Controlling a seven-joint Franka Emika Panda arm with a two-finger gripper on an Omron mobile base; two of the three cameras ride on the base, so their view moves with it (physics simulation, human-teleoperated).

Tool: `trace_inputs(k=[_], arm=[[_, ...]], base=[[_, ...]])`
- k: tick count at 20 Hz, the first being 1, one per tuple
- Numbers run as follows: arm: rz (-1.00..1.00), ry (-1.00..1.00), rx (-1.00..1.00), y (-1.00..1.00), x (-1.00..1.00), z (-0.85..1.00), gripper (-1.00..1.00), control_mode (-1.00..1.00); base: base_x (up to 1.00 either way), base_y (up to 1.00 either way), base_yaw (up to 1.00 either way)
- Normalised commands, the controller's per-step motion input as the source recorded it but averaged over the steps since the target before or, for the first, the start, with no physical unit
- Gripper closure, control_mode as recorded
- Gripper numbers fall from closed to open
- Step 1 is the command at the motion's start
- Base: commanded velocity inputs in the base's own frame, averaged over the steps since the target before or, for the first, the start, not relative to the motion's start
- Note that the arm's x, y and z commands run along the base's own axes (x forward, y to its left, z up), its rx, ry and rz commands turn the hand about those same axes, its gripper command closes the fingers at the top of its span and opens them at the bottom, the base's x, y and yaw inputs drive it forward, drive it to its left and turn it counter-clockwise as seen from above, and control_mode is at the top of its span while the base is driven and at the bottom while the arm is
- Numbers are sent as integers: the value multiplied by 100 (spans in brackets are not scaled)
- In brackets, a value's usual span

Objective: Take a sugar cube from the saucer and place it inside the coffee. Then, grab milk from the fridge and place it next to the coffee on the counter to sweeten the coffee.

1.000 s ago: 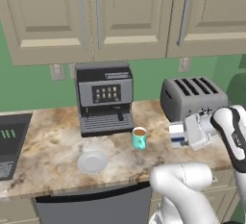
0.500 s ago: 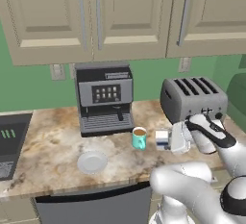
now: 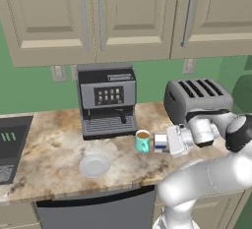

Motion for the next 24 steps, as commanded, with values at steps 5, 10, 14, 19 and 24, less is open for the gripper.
trace_inputs(k=[5,10,14,19,24], arm=[[18,-1,8,-34,13,-36,100,-100],[0,-3,0,-4,-23,-27,-100,-100],[-3,-3,0,-11,-19,0,-100,-100],[-7,0,0,-15,0,0,-100,-100],[-7,0,0,-18,-1,3,-100,-100]], base=[[0,0,0],[0,0,0],[0,0,0],[0,0,0],[0,0,0]])
